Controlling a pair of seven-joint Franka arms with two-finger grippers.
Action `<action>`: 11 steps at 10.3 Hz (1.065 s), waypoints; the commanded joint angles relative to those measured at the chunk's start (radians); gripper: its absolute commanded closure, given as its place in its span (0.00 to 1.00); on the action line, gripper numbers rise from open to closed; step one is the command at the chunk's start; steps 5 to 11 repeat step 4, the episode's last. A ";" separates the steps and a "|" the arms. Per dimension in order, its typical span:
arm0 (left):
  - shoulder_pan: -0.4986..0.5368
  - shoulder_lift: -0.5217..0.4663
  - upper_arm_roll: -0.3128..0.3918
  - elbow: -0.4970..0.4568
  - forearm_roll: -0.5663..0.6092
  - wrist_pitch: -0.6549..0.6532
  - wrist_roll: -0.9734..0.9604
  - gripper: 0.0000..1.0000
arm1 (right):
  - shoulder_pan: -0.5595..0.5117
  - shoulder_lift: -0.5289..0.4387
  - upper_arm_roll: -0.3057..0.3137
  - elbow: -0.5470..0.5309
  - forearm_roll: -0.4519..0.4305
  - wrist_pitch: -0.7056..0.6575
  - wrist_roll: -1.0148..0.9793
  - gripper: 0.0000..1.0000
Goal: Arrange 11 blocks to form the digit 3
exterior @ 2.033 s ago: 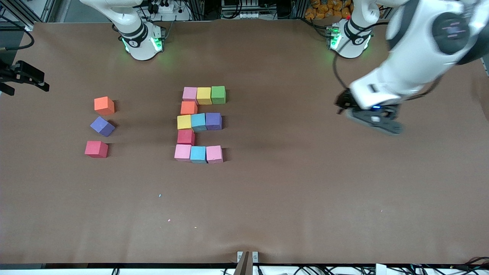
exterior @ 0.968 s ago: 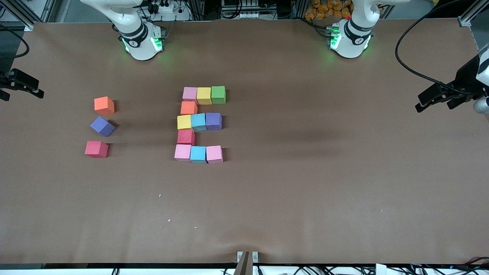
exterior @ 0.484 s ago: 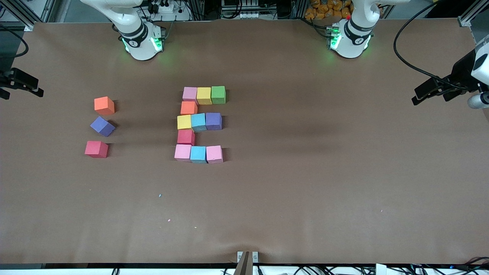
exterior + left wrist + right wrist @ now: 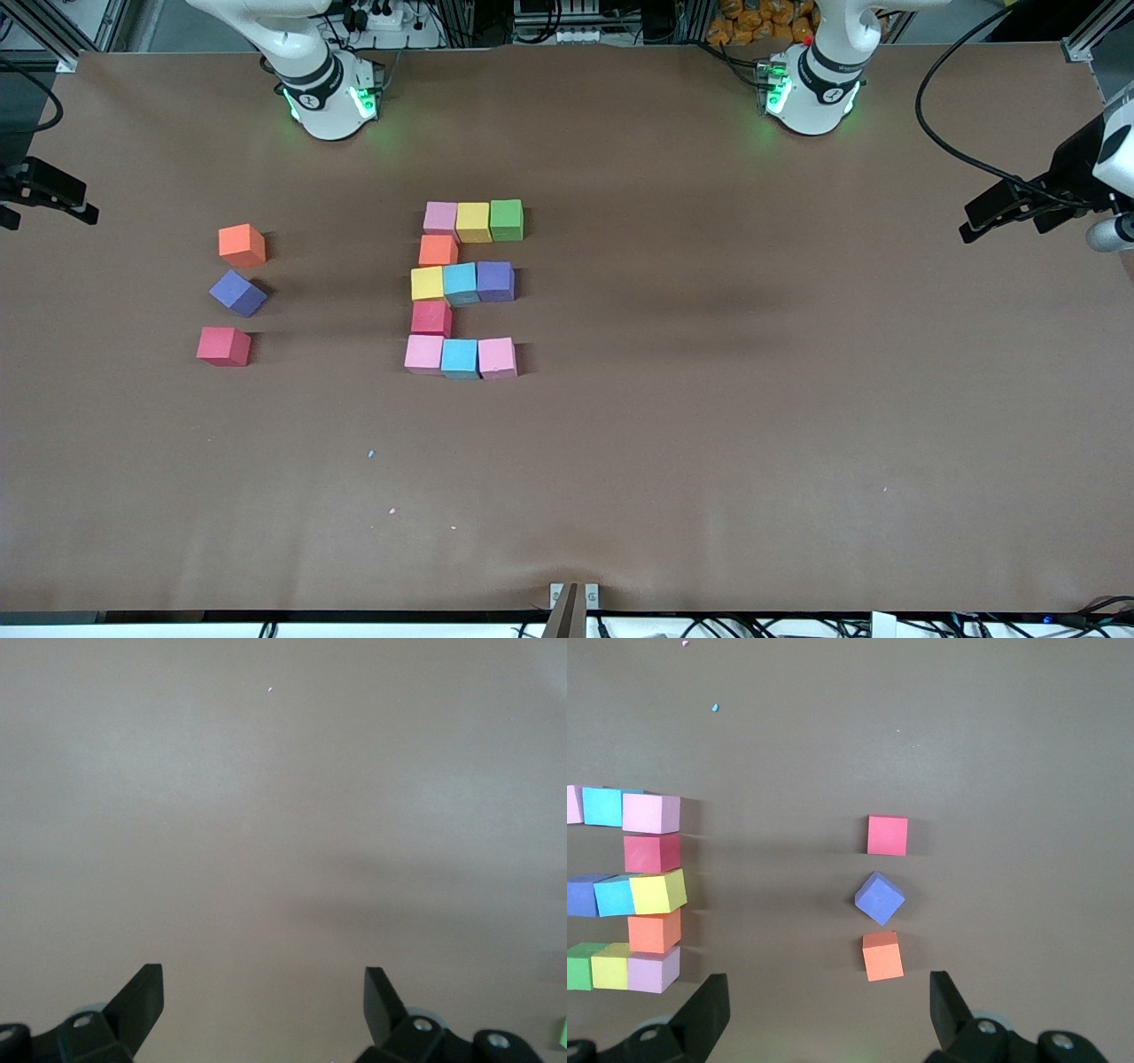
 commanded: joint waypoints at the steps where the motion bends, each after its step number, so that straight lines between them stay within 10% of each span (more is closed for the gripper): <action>1: 0.019 0.016 -0.035 0.042 0.021 -0.028 -0.003 0.00 | -0.026 -0.022 0.015 -0.007 -0.002 -0.004 0.008 0.00; 11: 0.020 0.017 -0.039 0.044 0.015 -0.028 -0.005 0.00 | -0.012 -0.032 0.025 -0.009 -0.002 -0.014 0.006 0.00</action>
